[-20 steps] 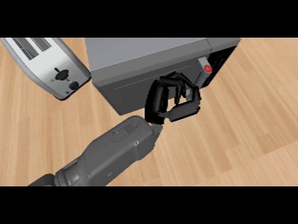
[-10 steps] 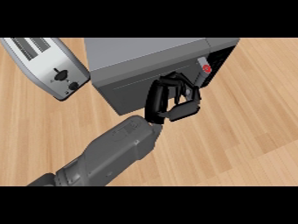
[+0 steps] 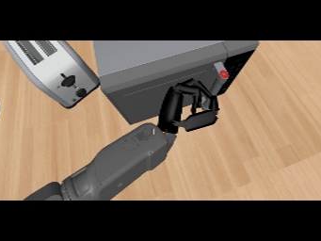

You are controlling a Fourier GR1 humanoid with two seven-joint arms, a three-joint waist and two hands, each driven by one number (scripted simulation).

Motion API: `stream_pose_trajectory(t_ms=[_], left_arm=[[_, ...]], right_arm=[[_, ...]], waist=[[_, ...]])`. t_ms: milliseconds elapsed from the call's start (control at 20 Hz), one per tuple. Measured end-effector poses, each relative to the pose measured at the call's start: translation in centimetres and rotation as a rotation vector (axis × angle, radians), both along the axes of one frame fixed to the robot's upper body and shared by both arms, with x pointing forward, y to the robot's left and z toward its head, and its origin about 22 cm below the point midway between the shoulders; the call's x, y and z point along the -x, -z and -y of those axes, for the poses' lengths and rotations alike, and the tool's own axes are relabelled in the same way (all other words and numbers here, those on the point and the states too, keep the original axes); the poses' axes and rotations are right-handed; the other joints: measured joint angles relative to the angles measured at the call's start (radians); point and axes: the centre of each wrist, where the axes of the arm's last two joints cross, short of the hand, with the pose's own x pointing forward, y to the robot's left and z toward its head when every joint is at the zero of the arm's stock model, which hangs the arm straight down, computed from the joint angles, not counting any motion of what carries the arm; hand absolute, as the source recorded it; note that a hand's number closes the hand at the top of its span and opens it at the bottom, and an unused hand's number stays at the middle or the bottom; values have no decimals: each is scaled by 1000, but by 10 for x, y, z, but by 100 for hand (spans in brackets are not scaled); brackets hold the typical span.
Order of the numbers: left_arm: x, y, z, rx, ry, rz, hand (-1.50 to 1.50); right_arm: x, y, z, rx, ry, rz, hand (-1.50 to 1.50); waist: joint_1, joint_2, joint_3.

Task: Pick up the milk, place it into the microwave and close the microwave

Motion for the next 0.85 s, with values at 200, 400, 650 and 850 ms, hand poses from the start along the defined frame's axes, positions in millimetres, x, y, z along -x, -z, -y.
stream_pose_trajectory(t_ms=[200,400,650,850], left_arm=[[0,-1,3,-28,14,-18,150],[1,-2,6,-52,22,-37,150],[3,-1,8,-35,36,-69,-150],[4,0,7,-26,52,-82,-150]], right_arm=[[0,-2,1,-4,-16,0,-150],[2,-6,3,5,-17,8,-150],[6,-7,6,-1,-2,3,-150],[10,-8,8,7,2,-5,-150]], waist=[[12,-1,-2],[25,-5,-4],[44,-10,-6],[50,-13,-8]])
